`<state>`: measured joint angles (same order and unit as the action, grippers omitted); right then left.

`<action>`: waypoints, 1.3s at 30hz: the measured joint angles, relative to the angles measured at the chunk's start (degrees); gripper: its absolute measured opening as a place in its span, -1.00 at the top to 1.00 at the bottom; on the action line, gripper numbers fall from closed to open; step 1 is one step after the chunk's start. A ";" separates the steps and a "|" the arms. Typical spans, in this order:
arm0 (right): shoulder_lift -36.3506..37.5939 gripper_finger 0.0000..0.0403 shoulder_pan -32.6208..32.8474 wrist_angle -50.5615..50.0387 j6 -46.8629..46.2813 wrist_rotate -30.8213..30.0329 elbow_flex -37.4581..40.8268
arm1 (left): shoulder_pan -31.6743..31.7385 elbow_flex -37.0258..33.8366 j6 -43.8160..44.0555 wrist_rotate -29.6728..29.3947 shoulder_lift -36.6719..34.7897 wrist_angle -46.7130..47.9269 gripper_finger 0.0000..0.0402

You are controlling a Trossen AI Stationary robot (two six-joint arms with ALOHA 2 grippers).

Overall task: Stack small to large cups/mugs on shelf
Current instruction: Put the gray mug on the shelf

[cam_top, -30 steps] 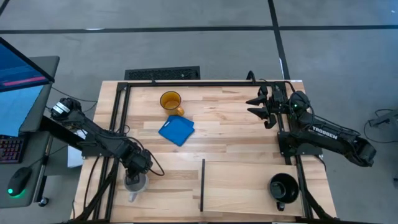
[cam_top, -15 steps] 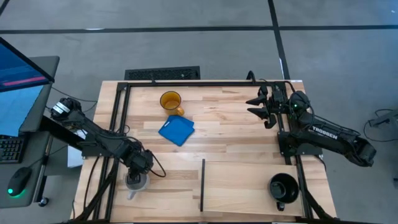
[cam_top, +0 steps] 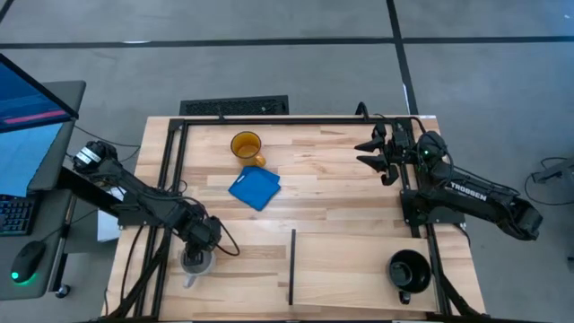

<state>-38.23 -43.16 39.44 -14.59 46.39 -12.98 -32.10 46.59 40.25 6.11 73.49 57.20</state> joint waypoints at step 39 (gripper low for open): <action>0.00 0.10 0.00 -0.07 0.00 -0.02 0.00 | -0.04 0.04 -2.95 -1.01 -0.02 -0.29 0.95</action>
<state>-38.23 -43.16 39.38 -14.59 46.37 -12.98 -32.14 46.63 37.30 5.10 73.47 56.90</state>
